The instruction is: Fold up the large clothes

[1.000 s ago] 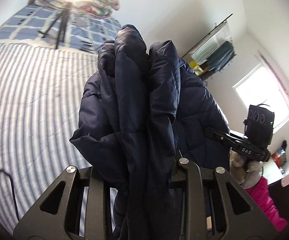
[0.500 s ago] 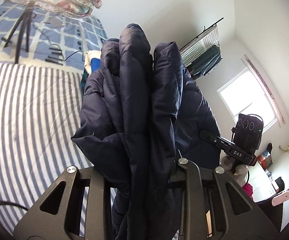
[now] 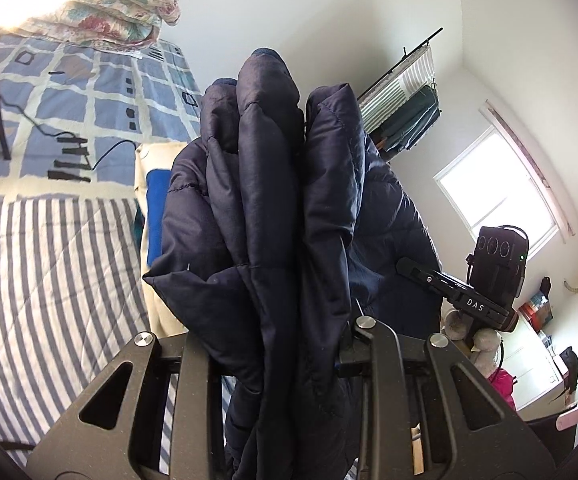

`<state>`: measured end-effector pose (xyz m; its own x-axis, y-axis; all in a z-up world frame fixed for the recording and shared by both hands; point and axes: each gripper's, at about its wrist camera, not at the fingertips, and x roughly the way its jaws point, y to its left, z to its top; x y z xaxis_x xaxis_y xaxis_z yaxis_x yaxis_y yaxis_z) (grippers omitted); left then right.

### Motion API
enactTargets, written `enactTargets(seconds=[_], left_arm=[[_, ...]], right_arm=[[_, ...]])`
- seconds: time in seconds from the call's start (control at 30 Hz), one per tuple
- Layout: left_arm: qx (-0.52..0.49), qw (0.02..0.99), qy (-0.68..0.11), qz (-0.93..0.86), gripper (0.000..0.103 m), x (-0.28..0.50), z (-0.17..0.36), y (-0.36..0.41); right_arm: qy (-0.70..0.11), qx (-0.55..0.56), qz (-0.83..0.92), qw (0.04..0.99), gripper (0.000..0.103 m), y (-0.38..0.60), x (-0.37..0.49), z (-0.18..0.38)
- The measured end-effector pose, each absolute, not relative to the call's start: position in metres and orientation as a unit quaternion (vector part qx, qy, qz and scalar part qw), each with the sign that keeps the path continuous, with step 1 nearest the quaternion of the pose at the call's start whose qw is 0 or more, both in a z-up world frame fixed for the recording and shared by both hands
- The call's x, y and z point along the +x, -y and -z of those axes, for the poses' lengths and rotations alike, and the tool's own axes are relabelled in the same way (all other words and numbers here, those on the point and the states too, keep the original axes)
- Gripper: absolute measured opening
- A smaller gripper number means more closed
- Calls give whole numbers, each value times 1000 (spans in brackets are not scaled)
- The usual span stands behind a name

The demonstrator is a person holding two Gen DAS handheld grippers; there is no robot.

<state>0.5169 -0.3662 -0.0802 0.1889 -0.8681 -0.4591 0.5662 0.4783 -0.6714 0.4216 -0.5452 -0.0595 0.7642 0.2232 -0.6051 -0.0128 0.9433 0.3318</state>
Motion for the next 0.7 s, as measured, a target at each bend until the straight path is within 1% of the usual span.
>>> enactTargets(seconds=[0.4, 0.7], left_arm=[[-159, 764, -421, 462, 25, 573, 88, 414], [-177, 753, -434, 461, 25, 621, 118, 430]], right_arm=[[-342, 169, -53, 923, 17, 587, 471, 75], [-352, 183, -52, 916, 17, 616, 515, 100]])
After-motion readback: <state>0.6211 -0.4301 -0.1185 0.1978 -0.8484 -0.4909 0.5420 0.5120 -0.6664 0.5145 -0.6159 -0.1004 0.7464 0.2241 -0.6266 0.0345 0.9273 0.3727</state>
